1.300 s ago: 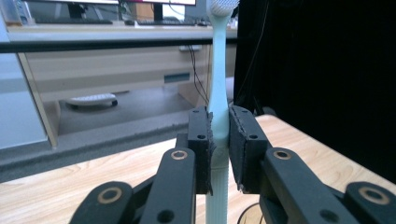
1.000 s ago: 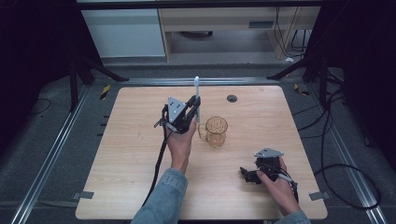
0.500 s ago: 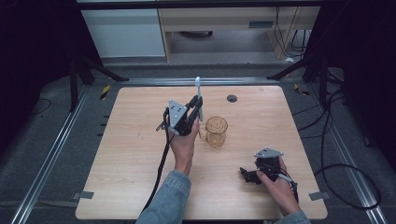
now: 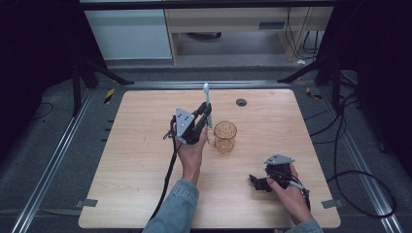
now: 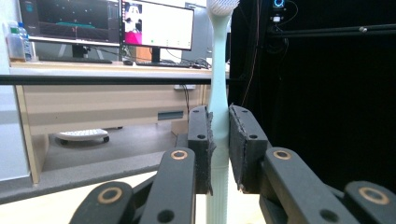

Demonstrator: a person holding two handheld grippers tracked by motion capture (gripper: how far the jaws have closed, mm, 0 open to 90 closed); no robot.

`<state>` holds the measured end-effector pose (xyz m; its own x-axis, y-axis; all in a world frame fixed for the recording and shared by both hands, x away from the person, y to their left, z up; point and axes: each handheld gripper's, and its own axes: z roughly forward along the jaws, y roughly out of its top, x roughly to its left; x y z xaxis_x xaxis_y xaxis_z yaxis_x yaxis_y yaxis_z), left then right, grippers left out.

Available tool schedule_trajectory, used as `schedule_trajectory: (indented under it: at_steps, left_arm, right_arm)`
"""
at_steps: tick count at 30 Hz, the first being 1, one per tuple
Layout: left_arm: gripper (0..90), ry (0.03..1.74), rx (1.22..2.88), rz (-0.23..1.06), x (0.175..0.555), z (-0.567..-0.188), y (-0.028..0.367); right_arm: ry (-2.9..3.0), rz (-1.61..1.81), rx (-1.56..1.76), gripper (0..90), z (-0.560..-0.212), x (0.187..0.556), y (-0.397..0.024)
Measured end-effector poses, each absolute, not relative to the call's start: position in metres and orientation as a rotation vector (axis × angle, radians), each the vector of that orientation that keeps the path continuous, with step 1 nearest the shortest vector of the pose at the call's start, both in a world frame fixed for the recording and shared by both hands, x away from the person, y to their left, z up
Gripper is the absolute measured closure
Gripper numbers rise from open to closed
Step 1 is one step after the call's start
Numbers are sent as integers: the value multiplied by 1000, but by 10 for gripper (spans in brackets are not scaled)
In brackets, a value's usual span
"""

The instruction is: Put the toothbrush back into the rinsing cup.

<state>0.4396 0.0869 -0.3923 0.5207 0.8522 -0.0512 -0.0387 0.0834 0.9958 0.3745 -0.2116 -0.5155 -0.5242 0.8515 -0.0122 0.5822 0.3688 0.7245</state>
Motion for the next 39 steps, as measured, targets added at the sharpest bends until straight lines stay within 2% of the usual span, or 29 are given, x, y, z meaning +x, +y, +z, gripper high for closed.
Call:
schedule_trajectory:
  at_steps: [18, 39]
  left_arm:
    - [787, 766, 1325, 775, 435, -407, 87]
    - [787, 772, 1351, 780, 449, -425, 89]
  right_arm:
    - [2261, 960, 1223, 7, -516, 375, -210]
    - [2264, 960, 1230, 7, -515, 375, -210]
